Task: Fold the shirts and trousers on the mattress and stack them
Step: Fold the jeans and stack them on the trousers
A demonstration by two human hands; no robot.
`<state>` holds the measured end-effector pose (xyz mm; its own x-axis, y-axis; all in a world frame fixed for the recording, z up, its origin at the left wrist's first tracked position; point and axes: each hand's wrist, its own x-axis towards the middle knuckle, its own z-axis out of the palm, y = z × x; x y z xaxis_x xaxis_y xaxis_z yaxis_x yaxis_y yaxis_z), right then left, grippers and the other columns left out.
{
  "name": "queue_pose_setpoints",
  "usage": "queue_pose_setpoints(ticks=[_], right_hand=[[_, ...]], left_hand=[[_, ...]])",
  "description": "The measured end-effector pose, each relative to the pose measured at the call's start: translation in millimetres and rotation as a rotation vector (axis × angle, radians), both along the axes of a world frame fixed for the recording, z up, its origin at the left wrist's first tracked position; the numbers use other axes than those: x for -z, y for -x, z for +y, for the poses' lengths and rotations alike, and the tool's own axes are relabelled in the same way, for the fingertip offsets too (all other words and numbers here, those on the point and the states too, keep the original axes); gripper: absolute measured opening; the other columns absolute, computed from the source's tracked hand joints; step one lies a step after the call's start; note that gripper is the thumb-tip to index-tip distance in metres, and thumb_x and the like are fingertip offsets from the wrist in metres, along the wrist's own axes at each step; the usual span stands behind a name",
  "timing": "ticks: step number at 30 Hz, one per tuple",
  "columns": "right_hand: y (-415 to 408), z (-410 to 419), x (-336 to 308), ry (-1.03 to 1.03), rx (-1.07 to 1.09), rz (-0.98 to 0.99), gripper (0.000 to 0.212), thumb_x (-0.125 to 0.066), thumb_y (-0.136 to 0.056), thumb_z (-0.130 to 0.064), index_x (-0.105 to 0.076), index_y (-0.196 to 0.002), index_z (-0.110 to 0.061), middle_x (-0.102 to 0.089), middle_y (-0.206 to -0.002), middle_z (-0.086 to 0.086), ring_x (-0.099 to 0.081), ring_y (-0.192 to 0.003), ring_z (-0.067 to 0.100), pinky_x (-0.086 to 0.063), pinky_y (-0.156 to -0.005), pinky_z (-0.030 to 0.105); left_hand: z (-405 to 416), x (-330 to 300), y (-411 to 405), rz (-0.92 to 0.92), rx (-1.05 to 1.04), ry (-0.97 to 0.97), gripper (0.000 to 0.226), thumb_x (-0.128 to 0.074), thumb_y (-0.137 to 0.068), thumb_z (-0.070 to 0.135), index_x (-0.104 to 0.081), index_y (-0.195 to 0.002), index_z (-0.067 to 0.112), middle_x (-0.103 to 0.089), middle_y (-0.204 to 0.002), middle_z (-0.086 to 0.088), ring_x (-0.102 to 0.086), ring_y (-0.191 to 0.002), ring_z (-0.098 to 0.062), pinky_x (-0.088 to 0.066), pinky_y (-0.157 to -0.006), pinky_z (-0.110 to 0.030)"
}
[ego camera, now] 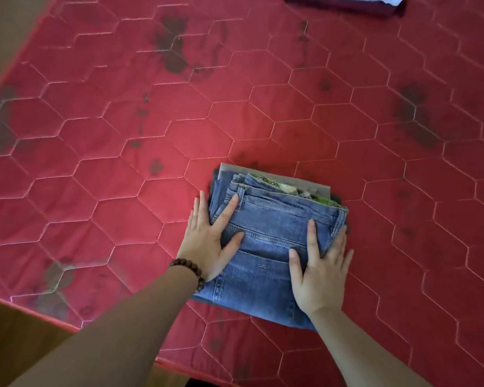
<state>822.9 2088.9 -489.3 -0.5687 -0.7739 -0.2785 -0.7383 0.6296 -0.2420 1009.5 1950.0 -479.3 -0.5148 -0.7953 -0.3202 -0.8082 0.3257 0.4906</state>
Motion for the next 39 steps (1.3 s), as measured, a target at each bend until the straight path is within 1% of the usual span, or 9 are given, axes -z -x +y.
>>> queue_pose_setpoints(ticks=[4, 7, 11, 13, 16, 20, 25, 32, 39], right_hand=[[-2.3, 0.1, -7.6, 0.008, 0.059, -0.061, 0.067, -0.021, -0.09, -0.073, 0.008, -0.147, -0.052, 0.017, -0.154, 0.029, 0.001, -0.146, 0.042, -0.003, -0.119, 0.051], [-2.5, -0.9, -12.6, 0.003, 0.08, -0.18, 0.069, -0.02, -0.084, -0.074, 0.017, -0.141, -0.058, 0.016, -0.155, 0.03, 0.007, -0.147, 0.038, 0.0, -0.12, 0.043], [0.6, -3.2, -22.8, 0.036, 0.096, -0.27, 0.069, -0.026, -0.083, -0.073, 0.017, -0.135, -0.063, -0.008, -0.157, 0.024, -0.008, -0.147, 0.034, -0.015, -0.12, 0.042], [1.9, -2.8, -27.0, 0.084, 0.088, -0.263, 0.071, -0.038, -0.088, -0.066, 0.013, -0.137, -0.061, -0.025, -0.152, 0.02, -0.025, -0.14, 0.032, -0.029, -0.114, 0.045], [4.3, -0.8, -28.7, 0.143, 0.105, -0.289, 0.072, -0.046, -0.088, -0.063, 0.008, -0.135, -0.066, -0.04, -0.133, 0.012, -0.04, -0.123, 0.028, -0.041, -0.101, 0.04], [16.8, 1.2, -33.3, 0.084, 0.091, -0.438, 0.075, -0.045, -0.078, -0.075, 0.009, -0.13, -0.074, -0.039, -0.106, 0.003, -0.057, -0.088, 0.022, -0.05, -0.082, 0.034], [42.0, 3.6, -40.7, -0.045, -0.039, -0.58, 0.085, -0.046, -0.064, -0.083, 0.008, -0.129, -0.075, -0.046, -0.114, 0.004, -0.043, -0.077, 0.003, -0.032, -0.066, 0.016], [41.2, 8.2, -46.5, -0.043, -0.018, -0.746, 0.083, -0.063, -0.074, -0.064, -0.004, -0.13, -0.076, -0.042, -0.142, 0.001, -0.045, -0.124, 0.02, -0.038, -0.106, 0.043], [21.9, 9.7, -73.3, 0.04, -0.029, -0.737, 0.081, -0.068, -0.088, -0.024, -0.02, -0.133, -0.071, -0.043, -0.141, -0.003, -0.044, -0.127, 0.014, -0.036, -0.111, 0.046]], left_hand=[[1.1, -7.5, 1.4, 0.06, -0.062, -0.074, 0.07, -0.037, -0.084, 0.065, 0.007, -0.138, 0.065, 0.016, -0.159, -0.006, 0.001, -0.147, -0.031, -0.019, -0.114, -0.047], [1.9, -11.0, 2.0, 0.08, -0.077, -0.047, 0.07, -0.04, -0.082, 0.066, 0.003, -0.137, 0.067, -0.002, -0.156, -0.007, -0.015, -0.139, -0.03, -0.028, -0.109, -0.049], [2.5, -9.0, 0.3, 0.098, -0.113, -0.12, 0.072, -0.045, -0.081, 0.066, 0.002, -0.136, 0.069, -0.019, -0.14, -0.004, -0.037, -0.122, -0.03, -0.041, -0.104, -0.045], [2.6, -9.6, 0.6, 0.098, -0.123, -0.163, 0.072, -0.044, -0.08, 0.068, 0.003, -0.134, 0.071, -0.025, -0.129, -0.004, -0.053, -0.096, -0.023, -0.051, -0.087, -0.035], [3.6, -11.7, 1.9, 0.092, -0.119, -0.168, 0.071, -0.042, -0.08, 0.069, 0.006, -0.132, 0.072, -0.035, -0.106, -0.003, -0.054, -0.069, -0.015, -0.042, -0.061, -0.02], [15.0, -15.3, 1.0, 0.087, -0.173, -0.185, 0.07, -0.04, -0.079, 0.073, 0.007, -0.131, 0.073, -0.038, -0.09, 0.002, -0.053, -0.066, -0.018, -0.035, -0.054, -0.018], [39.9, -15.5, -3.8, 0.083, -0.245, -0.176, 0.073, -0.031, -0.071, 0.082, 0.007, -0.132, 0.072, -0.039, -0.086, 0.003, -0.054, -0.061, -0.019, -0.037, -0.052, -0.021], [67.7, -15.4, -9.6, 0.089, -0.349, -0.187, 0.072, -0.042, -0.078, 0.074, 0.009, -0.129, 0.075, -0.043, -0.089, -0.002, -0.055, -0.063, -0.021, -0.047, -0.063, -0.03], [91.4, -50.0, -23.9, 0.14, -0.466, -0.129, 0.076, -0.053, -0.082, 0.063, 0.004, -0.13, 0.075, -0.041, -0.089, 0.001, -0.053, -0.068, -0.017, -0.048, -0.07, -0.03]])
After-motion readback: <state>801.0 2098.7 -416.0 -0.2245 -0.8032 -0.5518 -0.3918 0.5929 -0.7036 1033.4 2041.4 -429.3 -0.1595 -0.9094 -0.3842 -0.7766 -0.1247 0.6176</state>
